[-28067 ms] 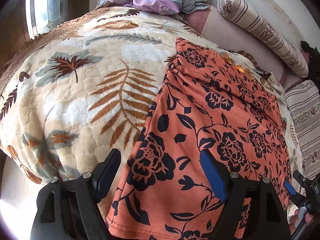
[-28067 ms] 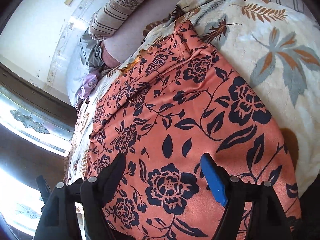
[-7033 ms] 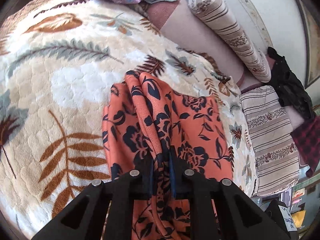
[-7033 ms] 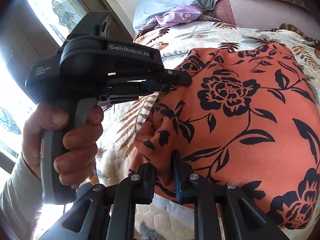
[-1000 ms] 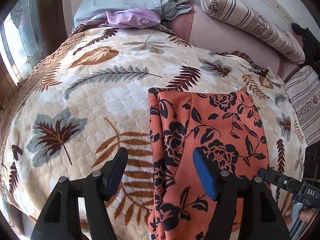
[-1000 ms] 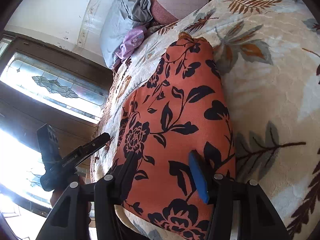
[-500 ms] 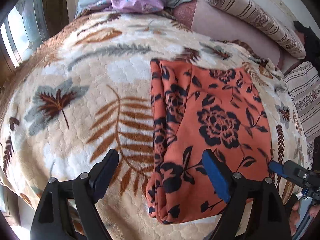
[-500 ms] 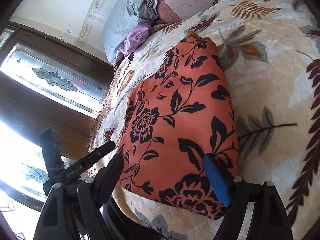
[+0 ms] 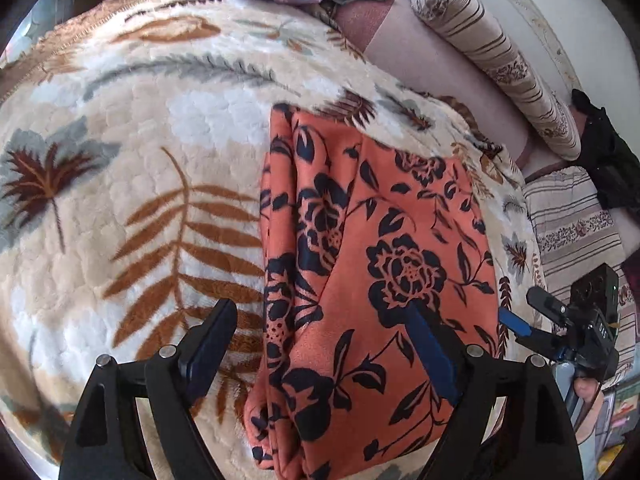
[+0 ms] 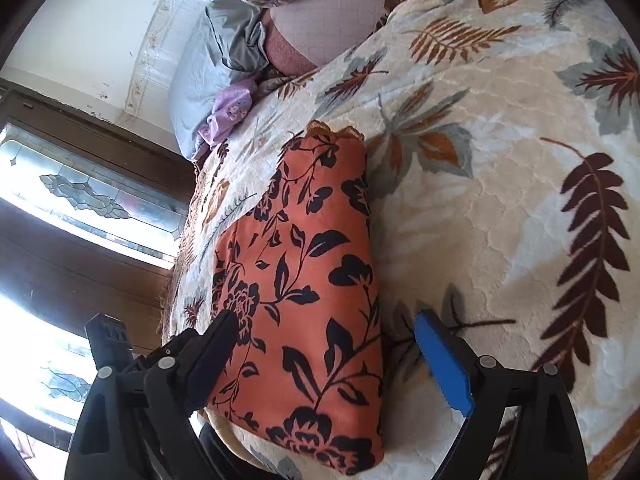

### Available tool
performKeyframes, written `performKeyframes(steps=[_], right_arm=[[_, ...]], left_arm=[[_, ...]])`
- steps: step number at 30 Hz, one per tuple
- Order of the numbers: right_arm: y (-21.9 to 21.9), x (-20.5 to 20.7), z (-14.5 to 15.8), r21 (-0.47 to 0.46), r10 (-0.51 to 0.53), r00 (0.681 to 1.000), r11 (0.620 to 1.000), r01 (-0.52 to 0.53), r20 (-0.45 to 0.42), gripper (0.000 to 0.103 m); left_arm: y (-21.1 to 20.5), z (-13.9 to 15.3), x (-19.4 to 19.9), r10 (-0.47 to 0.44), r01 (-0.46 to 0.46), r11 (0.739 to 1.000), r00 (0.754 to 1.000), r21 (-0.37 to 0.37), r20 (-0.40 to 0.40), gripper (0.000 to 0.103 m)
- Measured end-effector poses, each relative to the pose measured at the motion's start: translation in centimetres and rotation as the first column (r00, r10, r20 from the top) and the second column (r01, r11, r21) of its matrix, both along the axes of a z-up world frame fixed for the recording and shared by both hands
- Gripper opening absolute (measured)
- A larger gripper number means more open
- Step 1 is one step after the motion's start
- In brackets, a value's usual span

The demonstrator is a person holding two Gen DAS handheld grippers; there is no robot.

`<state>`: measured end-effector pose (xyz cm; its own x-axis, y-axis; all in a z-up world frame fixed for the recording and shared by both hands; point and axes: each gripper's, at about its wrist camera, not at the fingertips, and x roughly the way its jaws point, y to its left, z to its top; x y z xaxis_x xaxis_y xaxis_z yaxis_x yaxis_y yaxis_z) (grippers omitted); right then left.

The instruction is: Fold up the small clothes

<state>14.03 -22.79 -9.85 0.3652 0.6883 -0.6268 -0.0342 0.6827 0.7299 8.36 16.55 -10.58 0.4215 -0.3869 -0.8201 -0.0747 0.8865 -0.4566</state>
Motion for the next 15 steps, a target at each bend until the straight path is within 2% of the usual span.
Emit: performKeyframes(steps=[1, 3, 6, 8, 9, 11, 13, 15], right_arm=[[0.9, 0.6, -1.0, 0.003, 0.019, 0.999, 1.000, -0.019, -0.032, 0.091], [2.9, 1.1, -3.1, 0.025, 0.085, 0.992, 0.996, -0.082, -0.095, 0.092], [5.1, 0.8, -2.5, -0.026, 0.173, 0.984, 0.984, -0.174, -0.028, 0.089], [6.0, 0.8, -2.4, -0.120, 0.195, 0.980, 0.973, -0.198, -0.041, 0.067], [6.0, 0.8, -2.2, -0.131, 0.200, 0.979, 0.970, -0.204, -0.041, 0.064], [5.7, 0.7, -1.6, -0.129, 0.191, 0.981, 0.972, -0.194, -0.038, 0.047], [6.0, 0.5, -0.8, -0.158, 0.199, 0.980, 0.967, -0.199, -0.018, 0.042], [6.7, 0.0, 0.5, -0.204, 0.212, 0.977, 0.957, -0.205, 0.016, 0.039]], left_arm=[[-0.4, -1.1, 0.4, -0.017, 0.017, 1.000, 0.999, -0.016, -0.034, 0.086], [-1.1, -1.3, 0.2, -0.039, 0.039, 0.999, 0.999, 0.010, 0.006, 0.087], [-1.8, -1.2, 0.2, -0.060, 0.060, 0.997, 0.998, 0.039, 0.008, 0.085], [-2.0, -1.5, 0.4, -0.069, 0.069, 0.998, 0.998, 0.015, 0.009, 0.073], [-2.0, -1.6, 0.5, -0.069, 0.069, 0.998, 0.998, -0.009, 0.003, 0.066], [-1.8, -1.6, 0.7, -0.064, 0.064, 0.997, 0.998, -0.035, -0.002, 0.058], [-1.6, -1.5, 0.6, -0.054, 0.054, 0.996, 0.999, -0.065, 0.002, 0.044], [-1.2, -1.2, 0.1, -0.040, 0.042, 0.996, 0.999, -0.073, 0.019, 0.037]])
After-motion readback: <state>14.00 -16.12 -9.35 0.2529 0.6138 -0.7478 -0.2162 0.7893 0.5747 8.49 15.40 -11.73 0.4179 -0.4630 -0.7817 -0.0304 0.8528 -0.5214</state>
